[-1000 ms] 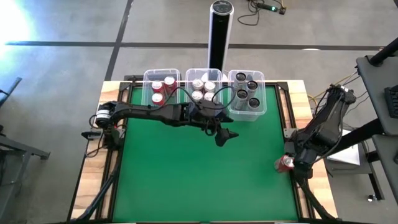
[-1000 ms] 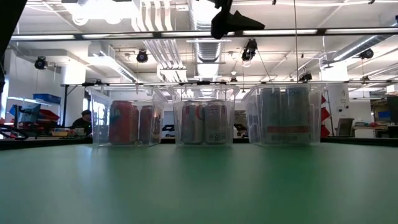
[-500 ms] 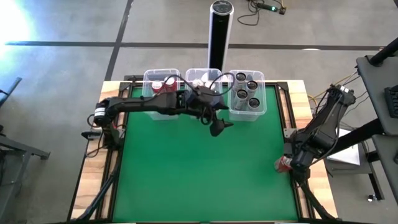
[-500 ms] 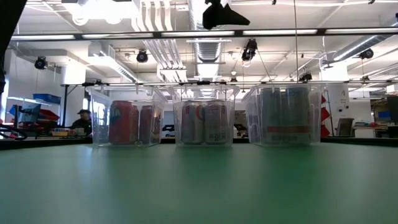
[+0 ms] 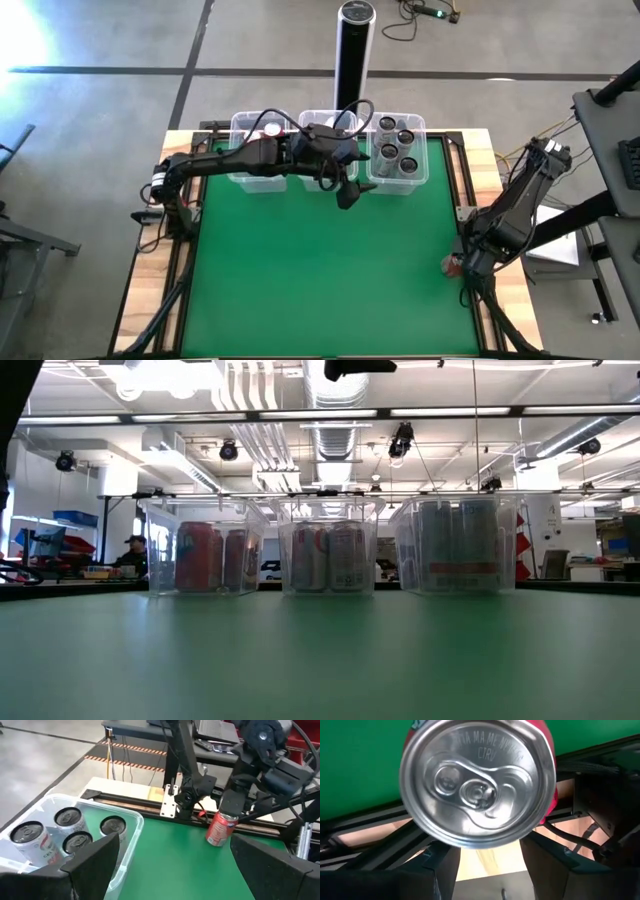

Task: Sort soda cans
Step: Put the orange soda can into the left transparent bin

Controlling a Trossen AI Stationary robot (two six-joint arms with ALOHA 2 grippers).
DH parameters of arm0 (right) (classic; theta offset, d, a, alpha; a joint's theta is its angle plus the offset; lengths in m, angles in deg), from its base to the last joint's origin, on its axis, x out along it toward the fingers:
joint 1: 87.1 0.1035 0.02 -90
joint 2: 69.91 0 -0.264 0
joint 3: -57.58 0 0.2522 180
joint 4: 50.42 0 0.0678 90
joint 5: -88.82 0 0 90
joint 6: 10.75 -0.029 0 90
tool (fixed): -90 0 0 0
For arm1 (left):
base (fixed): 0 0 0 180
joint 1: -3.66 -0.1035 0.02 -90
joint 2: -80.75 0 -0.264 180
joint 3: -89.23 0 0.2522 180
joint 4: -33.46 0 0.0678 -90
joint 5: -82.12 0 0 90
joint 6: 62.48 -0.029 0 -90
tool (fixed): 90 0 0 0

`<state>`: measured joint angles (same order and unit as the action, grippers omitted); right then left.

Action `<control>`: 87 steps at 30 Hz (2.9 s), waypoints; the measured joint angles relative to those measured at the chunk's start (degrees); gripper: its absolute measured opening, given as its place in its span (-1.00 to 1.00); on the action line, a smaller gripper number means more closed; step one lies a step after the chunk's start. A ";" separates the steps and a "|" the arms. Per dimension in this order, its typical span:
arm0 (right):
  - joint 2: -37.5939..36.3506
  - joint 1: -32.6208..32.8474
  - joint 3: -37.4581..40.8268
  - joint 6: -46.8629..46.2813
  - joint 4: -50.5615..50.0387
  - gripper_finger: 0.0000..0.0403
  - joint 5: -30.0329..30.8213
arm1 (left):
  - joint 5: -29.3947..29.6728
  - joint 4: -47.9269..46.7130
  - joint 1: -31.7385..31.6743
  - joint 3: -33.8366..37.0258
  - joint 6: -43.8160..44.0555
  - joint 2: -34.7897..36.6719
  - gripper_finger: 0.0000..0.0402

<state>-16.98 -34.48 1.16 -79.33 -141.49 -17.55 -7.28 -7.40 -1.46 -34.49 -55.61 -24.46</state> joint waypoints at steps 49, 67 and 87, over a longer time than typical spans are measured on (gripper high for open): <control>5.05 -14.27 0.20 12.45 14.59 0.02 9.76 | -2.99 -9.36 1.20 2.69 -2.22 -0.17 0.82; 9.90 -21.68 -0.11 23.70 22.27 0.02 13.73 | -9.31 0.79 4.86 14.30 -3.18 -2.14 0.82; 20.96 -29.97 -5.83 39.37 31.70 0.02 16.78 | -14.90 -7.02 6.37 13.99 2.67 -2.17 0.82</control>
<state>3.98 -64.45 -4.66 -39.97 -109.79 -0.76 -22.18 -14.42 4.92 -20.50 -52.93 -26.63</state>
